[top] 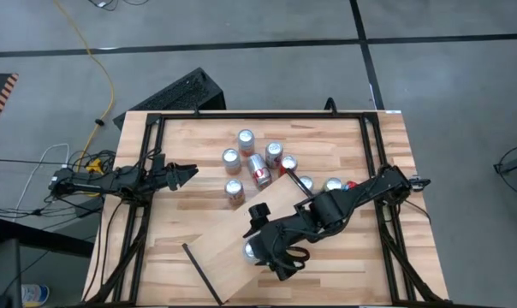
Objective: Place canned beverage on shelf
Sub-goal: Put the pink white soda can on the shelf
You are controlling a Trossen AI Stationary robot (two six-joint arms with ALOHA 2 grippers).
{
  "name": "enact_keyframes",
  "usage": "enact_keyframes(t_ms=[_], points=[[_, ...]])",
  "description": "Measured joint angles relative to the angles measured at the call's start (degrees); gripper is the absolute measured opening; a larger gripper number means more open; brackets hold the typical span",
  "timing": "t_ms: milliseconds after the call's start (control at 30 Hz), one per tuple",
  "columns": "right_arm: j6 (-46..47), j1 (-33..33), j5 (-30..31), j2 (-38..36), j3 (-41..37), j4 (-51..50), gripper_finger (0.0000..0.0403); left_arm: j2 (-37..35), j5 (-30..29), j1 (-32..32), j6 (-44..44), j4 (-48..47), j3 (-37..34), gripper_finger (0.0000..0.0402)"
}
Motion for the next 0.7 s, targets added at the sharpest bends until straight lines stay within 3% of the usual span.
enact_keyframes(t_ms=[200,400,500,700], points=[[6.71,1.48,2.07,-7.11,-0.02,-3.28,0.0312,0.00,0.00,0.01,0.04,0.00,0.00,0.0351],[18.36,5.97,23.11,-10.91,-3.76,-13.87,0.0276,0.00,0.00,0.00,0.02,0.00,0.00,0.0351],[22.29,8.51,27.31,-11.25,-8.70,-14.67,0.0240,0.00,0.00,0.00,-0.52,0.00,0.00,0.0351],[26.27,9.67,27.25,-11.39,-18.63,-9.01,0.0117,0.00,0.02,0.00,-0.92,0.00,0.00,0.0351]])
